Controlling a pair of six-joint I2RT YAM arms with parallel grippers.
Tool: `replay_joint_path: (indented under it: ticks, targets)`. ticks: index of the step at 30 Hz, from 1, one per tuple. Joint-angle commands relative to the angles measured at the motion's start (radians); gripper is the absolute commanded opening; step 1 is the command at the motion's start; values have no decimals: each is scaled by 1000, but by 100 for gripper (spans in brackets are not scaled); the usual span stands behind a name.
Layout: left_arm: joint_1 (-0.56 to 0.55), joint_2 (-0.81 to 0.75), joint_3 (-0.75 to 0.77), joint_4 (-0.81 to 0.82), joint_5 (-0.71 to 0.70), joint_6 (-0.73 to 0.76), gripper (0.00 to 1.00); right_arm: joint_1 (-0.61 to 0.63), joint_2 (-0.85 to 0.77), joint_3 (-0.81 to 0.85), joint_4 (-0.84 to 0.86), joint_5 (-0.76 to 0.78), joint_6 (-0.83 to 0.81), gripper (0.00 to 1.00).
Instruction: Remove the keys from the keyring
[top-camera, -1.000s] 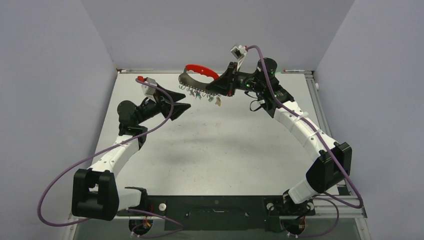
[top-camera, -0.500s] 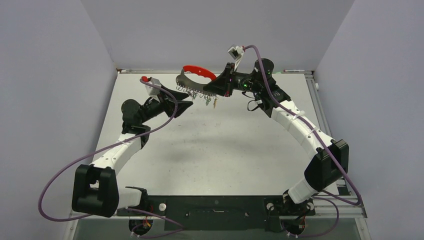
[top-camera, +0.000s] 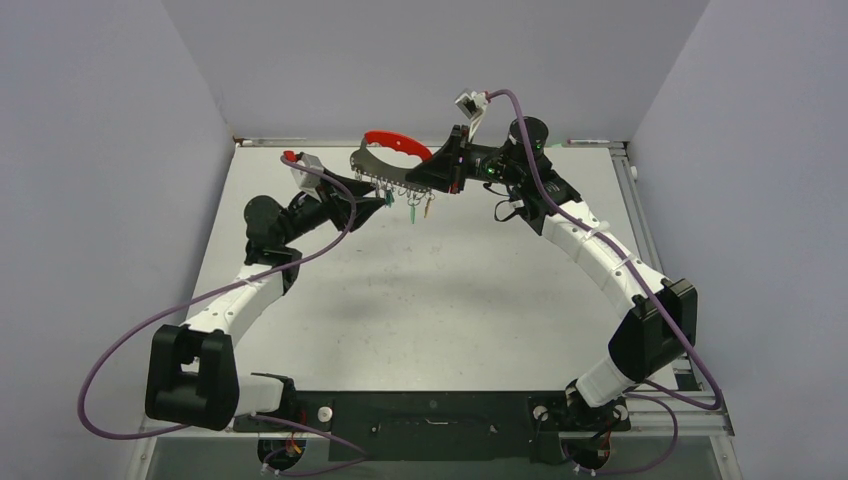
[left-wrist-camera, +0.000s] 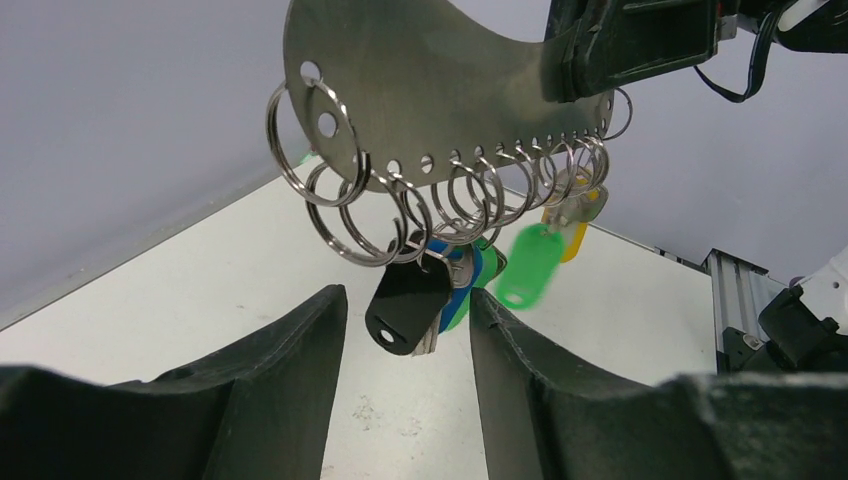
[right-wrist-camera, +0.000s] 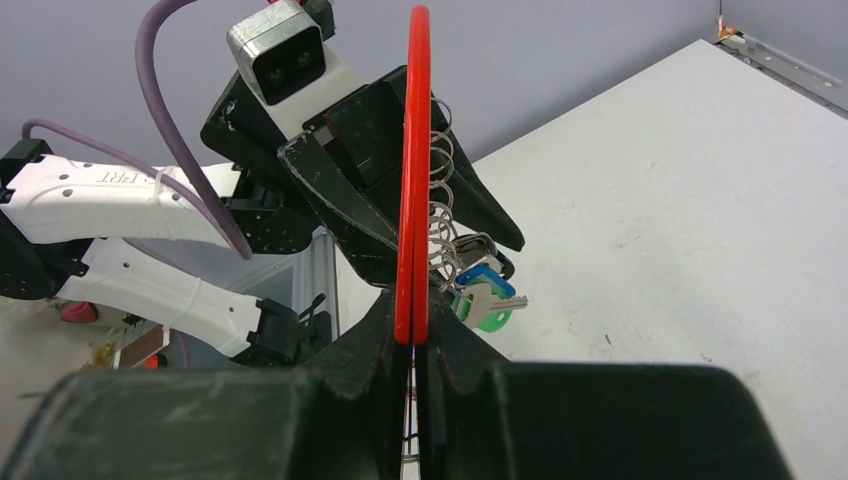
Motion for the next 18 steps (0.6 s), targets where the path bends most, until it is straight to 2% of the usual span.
replay_joint_path:
  ticks: [1,18]
  targets:
    - [-5,6,47,26,-6,15,46,12,-13,35,112,-23,33,5]
    - [-8,18,61,73,-1,-20,44,11,-15,11,138,-26,63,5]
